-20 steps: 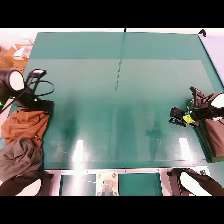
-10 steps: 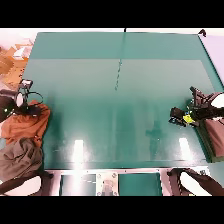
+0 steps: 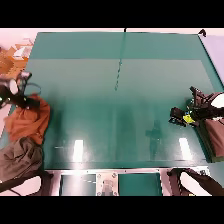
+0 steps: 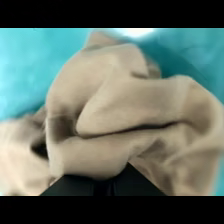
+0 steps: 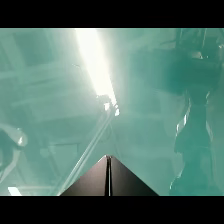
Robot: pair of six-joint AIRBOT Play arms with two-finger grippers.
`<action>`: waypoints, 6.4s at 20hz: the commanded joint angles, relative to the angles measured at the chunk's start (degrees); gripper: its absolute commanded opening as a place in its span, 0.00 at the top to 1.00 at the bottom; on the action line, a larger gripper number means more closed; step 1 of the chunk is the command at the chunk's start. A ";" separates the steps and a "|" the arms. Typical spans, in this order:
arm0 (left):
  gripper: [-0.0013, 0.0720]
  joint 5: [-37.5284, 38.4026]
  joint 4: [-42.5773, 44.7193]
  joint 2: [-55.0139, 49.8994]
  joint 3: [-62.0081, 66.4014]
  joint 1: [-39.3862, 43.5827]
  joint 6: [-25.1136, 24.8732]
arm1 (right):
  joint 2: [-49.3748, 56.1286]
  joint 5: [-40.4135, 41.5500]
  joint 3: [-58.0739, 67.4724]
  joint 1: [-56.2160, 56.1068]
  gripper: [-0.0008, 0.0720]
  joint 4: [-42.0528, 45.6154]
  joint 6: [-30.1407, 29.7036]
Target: Fold the shirts.
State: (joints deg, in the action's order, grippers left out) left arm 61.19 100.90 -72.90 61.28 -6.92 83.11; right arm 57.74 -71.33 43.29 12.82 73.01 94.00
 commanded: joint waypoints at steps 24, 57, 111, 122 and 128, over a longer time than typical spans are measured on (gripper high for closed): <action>0.02 15.61 -34.10 -8.28 23.17 28.81 0.98 | 3.39 10.97 -0.57 -1.99 0.39 -5.75 -1.99; 0.95 3.45 -21.73 18.64 9.84 23.12 8.35 | 7.37 2.34 41.68 4.24 0.97 -34.67 -24.96; 0.25 11.37 -46.18 -25.20 6.45 2.82 -10.38 | 0.11 11.08 -12.59 23.06 0.43 -18.47 -16.57; 0.95 14.34 -53.11 -25.20 6.82 2.23 -19.10 | 1.31 9.57 -15.30 23.71 0.30 -12.00 -5.18; 0.95 14.34 -53.83 -24.65 8.66 2.23 -19.04 | 13.27 18.88 -16.11 17.20 0.92 -29.99 -21.24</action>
State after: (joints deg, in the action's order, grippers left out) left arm 75.16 47.81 -98.04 68.71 -4.62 64.18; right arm 66.30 -57.08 27.16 33.01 51.59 81.49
